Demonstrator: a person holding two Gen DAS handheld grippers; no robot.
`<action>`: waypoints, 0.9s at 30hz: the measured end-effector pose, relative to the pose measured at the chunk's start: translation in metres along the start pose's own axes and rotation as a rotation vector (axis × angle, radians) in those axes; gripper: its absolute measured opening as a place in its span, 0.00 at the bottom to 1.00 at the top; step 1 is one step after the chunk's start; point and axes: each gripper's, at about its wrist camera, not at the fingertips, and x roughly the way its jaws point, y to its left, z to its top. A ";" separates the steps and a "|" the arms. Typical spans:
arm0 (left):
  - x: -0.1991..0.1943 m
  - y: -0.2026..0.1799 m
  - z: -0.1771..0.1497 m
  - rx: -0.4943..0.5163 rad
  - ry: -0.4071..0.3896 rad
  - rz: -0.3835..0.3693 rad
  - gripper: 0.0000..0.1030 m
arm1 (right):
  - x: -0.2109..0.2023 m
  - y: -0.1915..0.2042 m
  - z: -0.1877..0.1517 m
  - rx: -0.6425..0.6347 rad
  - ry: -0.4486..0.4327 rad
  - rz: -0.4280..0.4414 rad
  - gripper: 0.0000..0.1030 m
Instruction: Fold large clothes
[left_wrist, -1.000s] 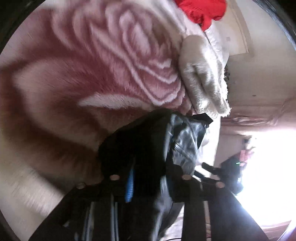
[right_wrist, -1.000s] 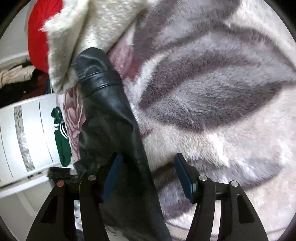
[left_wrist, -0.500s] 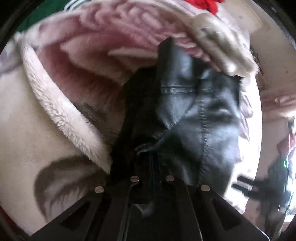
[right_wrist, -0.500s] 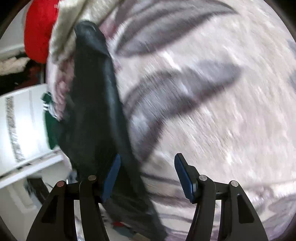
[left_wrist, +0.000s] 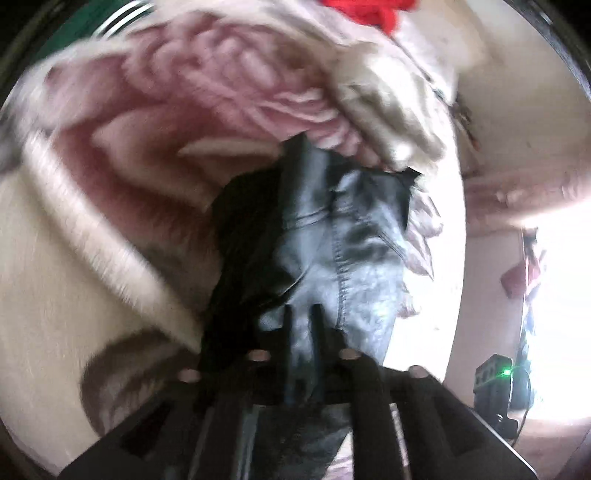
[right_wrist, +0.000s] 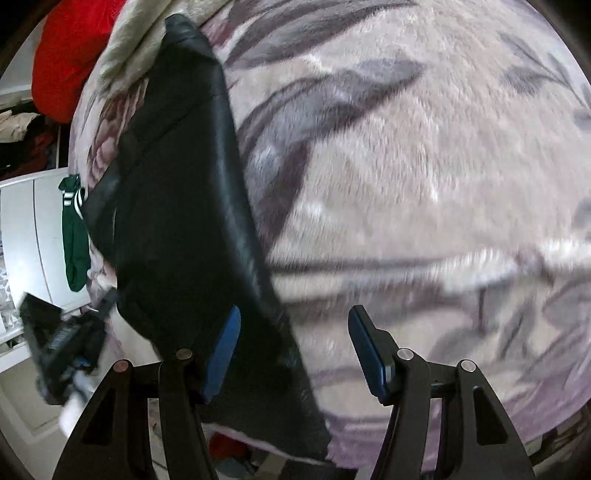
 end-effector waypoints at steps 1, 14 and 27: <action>0.010 -0.003 0.005 0.027 0.008 0.021 0.15 | 0.002 0.000 -0.008 0.002 0.003 -0.002 0.61; 0.081 0.037 0.029 0.057 0.070 0.006 0.07 | 0.045 -0.025 -0.056 0.105 0.032 -0.024 0.61; -0.008 0.066 -0.068 0.039 0.104 0.062 0.67 | 0.117 -0.053 -0.130 0.163 0.244 0.327 0.61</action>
